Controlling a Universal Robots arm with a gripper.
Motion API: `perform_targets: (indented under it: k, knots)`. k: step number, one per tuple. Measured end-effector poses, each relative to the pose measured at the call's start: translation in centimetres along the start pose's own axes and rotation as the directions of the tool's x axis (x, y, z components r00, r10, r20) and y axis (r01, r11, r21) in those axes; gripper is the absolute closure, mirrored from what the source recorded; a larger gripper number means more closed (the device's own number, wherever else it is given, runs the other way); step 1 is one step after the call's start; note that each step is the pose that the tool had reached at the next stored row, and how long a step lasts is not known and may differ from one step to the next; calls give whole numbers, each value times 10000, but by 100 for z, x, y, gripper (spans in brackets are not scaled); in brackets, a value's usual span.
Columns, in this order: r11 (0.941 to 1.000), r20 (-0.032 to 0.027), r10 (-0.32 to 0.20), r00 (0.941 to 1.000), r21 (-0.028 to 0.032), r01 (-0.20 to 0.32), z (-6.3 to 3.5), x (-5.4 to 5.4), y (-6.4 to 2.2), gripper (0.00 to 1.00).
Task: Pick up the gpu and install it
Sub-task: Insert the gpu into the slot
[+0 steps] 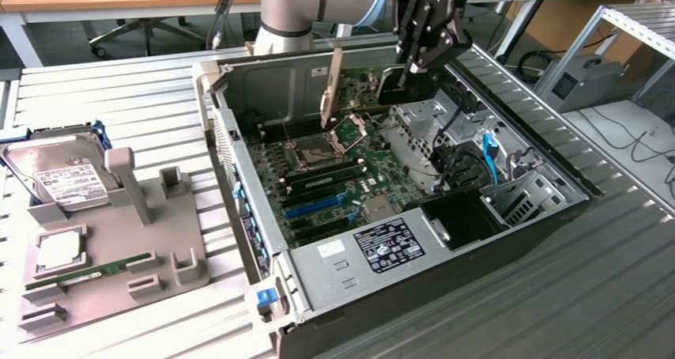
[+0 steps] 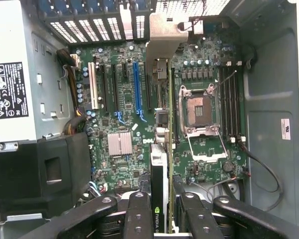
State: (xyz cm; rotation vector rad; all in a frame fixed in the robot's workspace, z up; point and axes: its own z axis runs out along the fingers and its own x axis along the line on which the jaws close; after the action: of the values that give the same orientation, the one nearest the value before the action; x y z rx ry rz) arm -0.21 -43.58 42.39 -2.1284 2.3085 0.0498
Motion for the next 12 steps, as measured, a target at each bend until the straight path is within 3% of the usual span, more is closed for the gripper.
perform_targets:
  k: [9,12]
  knots:
    - [10000,2,-1,10000,12,1,4,2,31,73]
    - [10000,1,0,10000,12,0,45,4,39,73]
